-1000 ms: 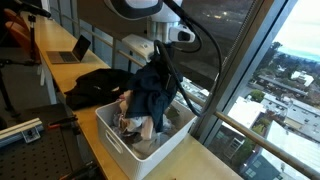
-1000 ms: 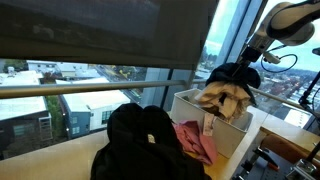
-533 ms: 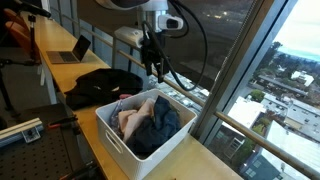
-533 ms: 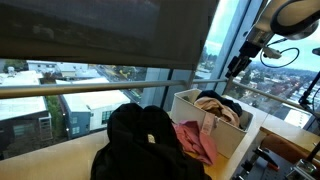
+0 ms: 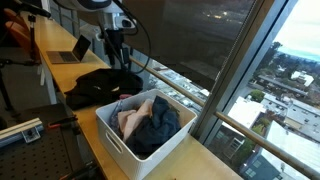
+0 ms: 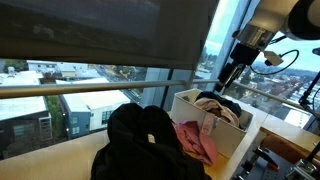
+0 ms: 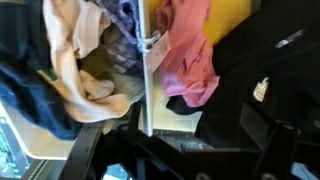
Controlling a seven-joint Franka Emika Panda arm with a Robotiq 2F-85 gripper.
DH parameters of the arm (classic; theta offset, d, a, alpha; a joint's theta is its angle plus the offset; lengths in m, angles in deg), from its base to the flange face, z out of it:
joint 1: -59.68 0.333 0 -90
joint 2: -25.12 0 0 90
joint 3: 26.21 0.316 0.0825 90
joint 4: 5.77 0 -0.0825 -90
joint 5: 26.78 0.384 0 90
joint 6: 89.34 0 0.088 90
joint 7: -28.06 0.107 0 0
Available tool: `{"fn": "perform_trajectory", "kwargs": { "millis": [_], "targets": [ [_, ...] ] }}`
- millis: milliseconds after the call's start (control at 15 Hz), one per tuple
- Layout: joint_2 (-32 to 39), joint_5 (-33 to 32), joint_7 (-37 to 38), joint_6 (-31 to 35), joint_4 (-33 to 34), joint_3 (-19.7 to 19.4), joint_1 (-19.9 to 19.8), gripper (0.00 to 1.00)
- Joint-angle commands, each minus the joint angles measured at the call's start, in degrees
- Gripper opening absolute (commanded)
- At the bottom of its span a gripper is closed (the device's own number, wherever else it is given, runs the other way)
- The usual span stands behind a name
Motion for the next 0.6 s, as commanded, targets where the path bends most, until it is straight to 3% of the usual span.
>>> {"fn": "perform_trajectory", "kwargs": {
  "millis": [0, 533],
  "targets": [
    [5.1, -1.6, 2.5, 2.4, -0.9, 2.0, 2.0, 1.0],
    [18.2, -1.2, 1.8, 5.2, -0.3, 0.0, 3.2, 1.0]
  ]
}}
